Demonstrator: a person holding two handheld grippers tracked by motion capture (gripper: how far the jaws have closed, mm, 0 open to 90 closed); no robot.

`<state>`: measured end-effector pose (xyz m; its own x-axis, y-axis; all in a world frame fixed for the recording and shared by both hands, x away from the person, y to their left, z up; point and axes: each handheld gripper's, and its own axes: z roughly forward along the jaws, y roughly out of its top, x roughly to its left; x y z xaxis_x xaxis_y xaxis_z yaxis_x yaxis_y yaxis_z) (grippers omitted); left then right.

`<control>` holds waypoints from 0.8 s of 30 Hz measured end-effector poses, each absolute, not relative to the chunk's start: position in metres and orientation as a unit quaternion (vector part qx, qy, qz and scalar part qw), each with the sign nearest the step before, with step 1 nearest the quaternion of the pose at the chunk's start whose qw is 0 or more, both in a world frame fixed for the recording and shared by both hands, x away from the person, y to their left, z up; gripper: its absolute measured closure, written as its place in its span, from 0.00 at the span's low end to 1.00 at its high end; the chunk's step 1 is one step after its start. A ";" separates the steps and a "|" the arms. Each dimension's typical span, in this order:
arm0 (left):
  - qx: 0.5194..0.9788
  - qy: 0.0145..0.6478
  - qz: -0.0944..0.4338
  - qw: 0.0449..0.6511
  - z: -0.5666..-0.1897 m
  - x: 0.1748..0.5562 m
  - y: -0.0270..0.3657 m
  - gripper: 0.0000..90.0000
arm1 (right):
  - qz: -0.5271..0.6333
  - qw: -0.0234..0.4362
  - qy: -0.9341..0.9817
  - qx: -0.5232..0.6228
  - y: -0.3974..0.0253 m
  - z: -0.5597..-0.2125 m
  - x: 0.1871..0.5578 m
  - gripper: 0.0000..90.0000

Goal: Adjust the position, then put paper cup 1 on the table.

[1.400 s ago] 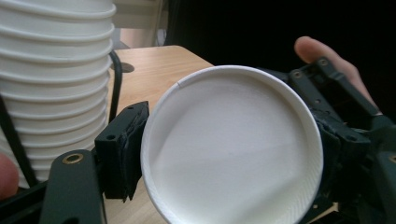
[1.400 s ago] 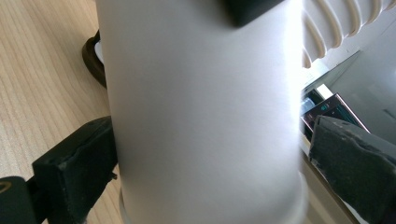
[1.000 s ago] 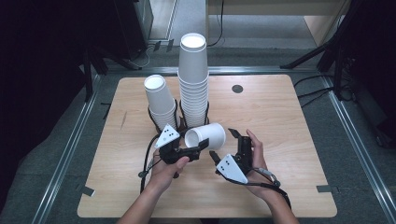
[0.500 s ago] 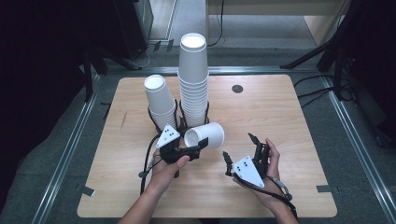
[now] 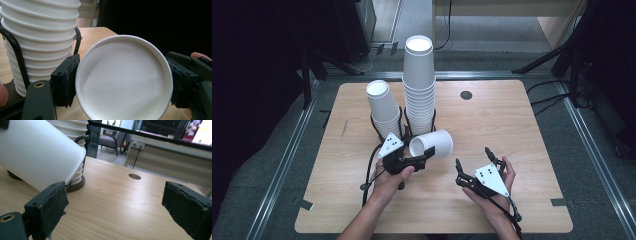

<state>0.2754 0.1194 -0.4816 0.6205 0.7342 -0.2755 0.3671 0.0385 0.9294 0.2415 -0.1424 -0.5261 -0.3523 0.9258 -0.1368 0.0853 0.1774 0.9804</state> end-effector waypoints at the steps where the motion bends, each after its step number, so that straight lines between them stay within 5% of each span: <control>1: 0.676 0.407 0.156 0.593 -0.482 0.275 0.119 0.26 | 0.514 0.406 0.644 0.396 -0.142 -0.526 0.242 0.07; 24: 0.656 0.425 0.170 0.601 -0.484 0.278 0.121 0.26 | 0.570 0.319 0.604 0.456 -0.138 -0.518 0.241 0.13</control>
<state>0.2776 0.1208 -0.4844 0.5812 0.7613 -0.2873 0.3524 0.0827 0.9322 0.2410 -0.1383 -0.5185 -0.3807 0.9147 0.1353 0.1882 -0.0666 0.9799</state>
